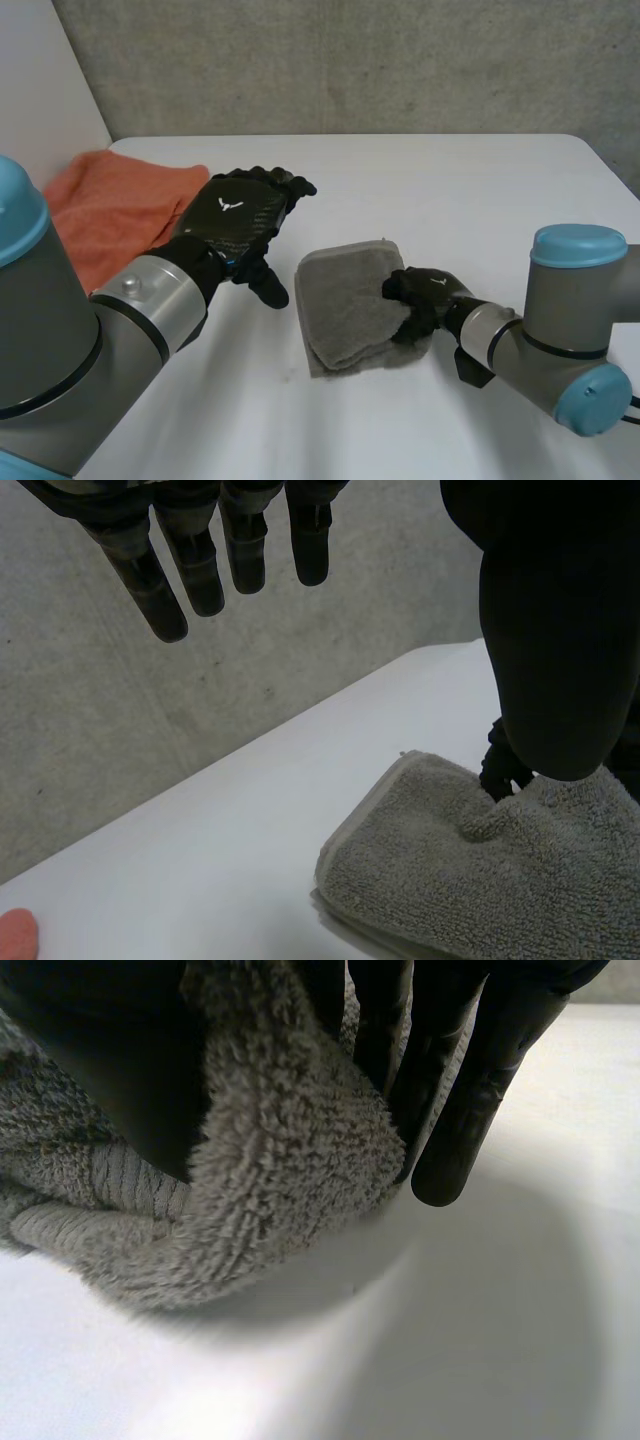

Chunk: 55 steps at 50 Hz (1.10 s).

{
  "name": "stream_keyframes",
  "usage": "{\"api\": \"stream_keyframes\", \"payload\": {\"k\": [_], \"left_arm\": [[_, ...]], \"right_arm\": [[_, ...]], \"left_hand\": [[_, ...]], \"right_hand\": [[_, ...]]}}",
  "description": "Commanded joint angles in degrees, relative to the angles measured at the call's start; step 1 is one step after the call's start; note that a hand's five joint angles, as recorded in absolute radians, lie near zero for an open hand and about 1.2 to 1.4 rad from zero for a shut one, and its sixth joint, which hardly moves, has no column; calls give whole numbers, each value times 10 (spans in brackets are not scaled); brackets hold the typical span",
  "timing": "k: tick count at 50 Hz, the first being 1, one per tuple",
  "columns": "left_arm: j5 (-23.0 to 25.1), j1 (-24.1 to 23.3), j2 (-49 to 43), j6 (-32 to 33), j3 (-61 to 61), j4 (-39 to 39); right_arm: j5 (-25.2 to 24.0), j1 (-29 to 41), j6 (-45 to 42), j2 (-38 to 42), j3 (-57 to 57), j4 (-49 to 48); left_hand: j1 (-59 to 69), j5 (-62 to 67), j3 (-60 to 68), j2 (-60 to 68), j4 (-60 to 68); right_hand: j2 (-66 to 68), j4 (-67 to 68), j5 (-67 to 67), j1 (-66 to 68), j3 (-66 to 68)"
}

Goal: Fold the laundry.

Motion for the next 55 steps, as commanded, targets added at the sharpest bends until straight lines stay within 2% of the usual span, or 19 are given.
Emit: {"api": "stream_keyframes", "payload": {"k": [1, 12, 23, 32, 40, 46, 50, 55], "left_arm": [[0, 13, 0, 0, -3, 0], [-2, 20, -3, 0, -3, 0], [-3, 23, -11, 0, -2, 2], [-3, 23, -34, 0, -2, 2], [-3, 22, -43, 0, -1, 2], [-4, 21, -47, 0, 1, 2], [-4, 21, -48, 0, 2, 2], [-4, 21, -50, -1, 6, 2]], "right_arm": [[-8, 19, -66, 12, -52, 0], [-8, 9, -129, 99, -238, 34], [3, -102, -145, 259, -534, 103], [57, -232, -149, 378, -735, 135], [63, -294, -192, 426, -779, 136], [72, -311, -215, 437, -776, 136], [95, -326, -217, 437, -773, 134], [92, -339, -218, 437, -779, 130]], "left_hand": [[-14, -9, -15, -11, -10], [-14, -9, -15, -11, -10], [-14, -9, -15, -11, -10], [-12, -7, -13, -9, -8], [-12, -7, -13, -9, -8], [-12, -7, -13, -9, -8], [-12, -7, -13, -9, -8], [-12, -7, -13, -9, -8]], "right_hand": [[208, 122, 177, 337, 196], [208, 122, 177, 337, 196], [208, 122, 177, 337, 196], [208, 122, 177, 337, 196], [208, 122, 177, 337, 196], [208, 122, 177, 337, 196], [208, 122, 177, 337, 196], [208, 122, 177, 337, 196]]}}
